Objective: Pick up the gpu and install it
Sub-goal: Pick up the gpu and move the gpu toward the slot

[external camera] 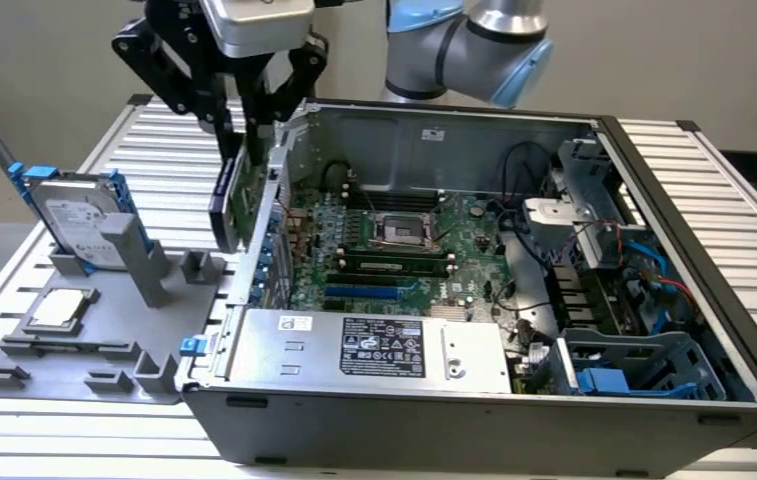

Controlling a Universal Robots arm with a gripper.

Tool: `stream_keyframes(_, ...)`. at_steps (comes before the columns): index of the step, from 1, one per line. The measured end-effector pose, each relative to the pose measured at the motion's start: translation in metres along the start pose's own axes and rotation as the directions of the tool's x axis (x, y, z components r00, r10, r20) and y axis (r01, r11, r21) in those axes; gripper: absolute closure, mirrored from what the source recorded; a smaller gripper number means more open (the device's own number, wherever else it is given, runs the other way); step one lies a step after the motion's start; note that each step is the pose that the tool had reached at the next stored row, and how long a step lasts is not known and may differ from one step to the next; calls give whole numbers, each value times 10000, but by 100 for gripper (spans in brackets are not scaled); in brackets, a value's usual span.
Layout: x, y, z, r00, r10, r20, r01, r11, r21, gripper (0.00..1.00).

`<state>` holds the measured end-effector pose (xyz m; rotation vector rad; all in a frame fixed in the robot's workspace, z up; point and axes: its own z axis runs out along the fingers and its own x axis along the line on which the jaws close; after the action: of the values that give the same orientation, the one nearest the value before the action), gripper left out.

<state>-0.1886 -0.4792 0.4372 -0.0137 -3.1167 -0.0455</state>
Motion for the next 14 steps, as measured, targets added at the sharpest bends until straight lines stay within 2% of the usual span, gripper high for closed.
stream_keyframes(10,-456,17,-12,10000,0,-53,0,10000,1,73)
stream_keyframes(14,-625,52,-9,10000,2,-64,-2,10000,3,73)
